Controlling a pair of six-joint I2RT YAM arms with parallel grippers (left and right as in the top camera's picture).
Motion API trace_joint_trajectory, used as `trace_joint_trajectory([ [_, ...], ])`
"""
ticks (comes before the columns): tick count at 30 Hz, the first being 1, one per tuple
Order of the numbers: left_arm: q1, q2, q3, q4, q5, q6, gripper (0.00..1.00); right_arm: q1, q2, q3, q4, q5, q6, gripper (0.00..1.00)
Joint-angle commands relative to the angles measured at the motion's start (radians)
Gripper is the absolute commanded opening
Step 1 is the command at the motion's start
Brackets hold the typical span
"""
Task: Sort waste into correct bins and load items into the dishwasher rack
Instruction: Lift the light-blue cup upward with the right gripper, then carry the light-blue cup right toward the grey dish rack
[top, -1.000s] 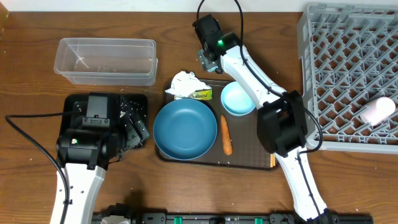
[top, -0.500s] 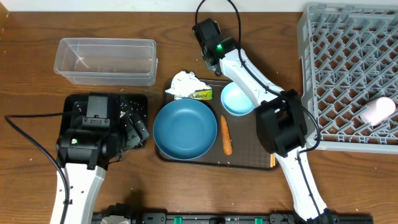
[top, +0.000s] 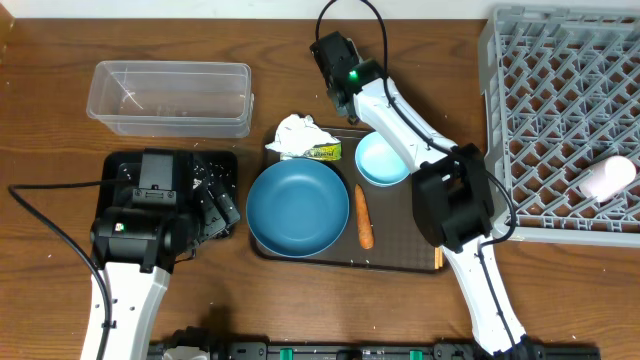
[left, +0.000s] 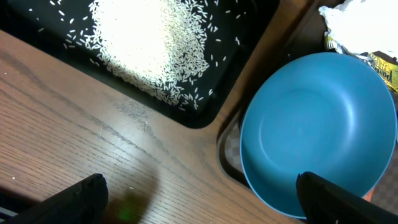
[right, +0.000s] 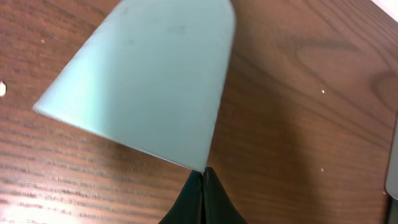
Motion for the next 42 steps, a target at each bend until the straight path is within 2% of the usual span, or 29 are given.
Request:
trace_joint_trajectory([
  [1,0.004,0.000,0.013,-0.001,-0.001,-0.008,0.99,-0.021,-0.037,0.062,-0.020,0.007,0.041,0.01],
  [10,0.004,0.000,0.013,-0.001,-0.001,-0.008,0.99,-0.038,-0.211,0.087,-0.055,-0.092,0.056,0.01],
  [15,0.004,0.000,0.013,-0.001,-0.001,-0.009,1.00,-0.045,-0.251,0.087,-0.084,-0.145,0.062,0.01],
  [16,0.004,0.000,0.013,-0.001,-0.001,-0.009,0.99,-0.047,-0.251,0.087,-0.092,-0.188,0.055,0.07],
  [19,0.004,0.000,0.013,-0.001,-0.001,-0.009,0.99,-0.049,-0.226,0.083,-0.108,-0.276,-0.027,0.53],
  [20,0.004,0.000,0.013,-0.001,-0.001,-0.009,0.99,-0.049,-0.209,0.083,-0.112,-0.260,-0.048,0.60],
  [21,0.004,0.000,0.013,-0.001,-0.001,-0.009,0.99,-0.048,-0.193,0.082,-0.116,-0.248,-0.063,0.61],
  [27,0.004,0.000,0.013,-0.001,-0.001,-0.008,0.99,-0.047,-0.091,0.082,-0.147,-0.248,-0.285,0.64],
  [33,0.004,0.000,0.013,-0.001,-0.001,-0.009,0.99,-0.041,-0.067,0.082,-0.149,-0.226,-0.430,0.65],
  [42,0.004,0.000,0.013,-0.001,-0.001,-0.008,0.99,-0.049,-0.037,0.076,-0.085,-0.181,-0.481,0.66],
])
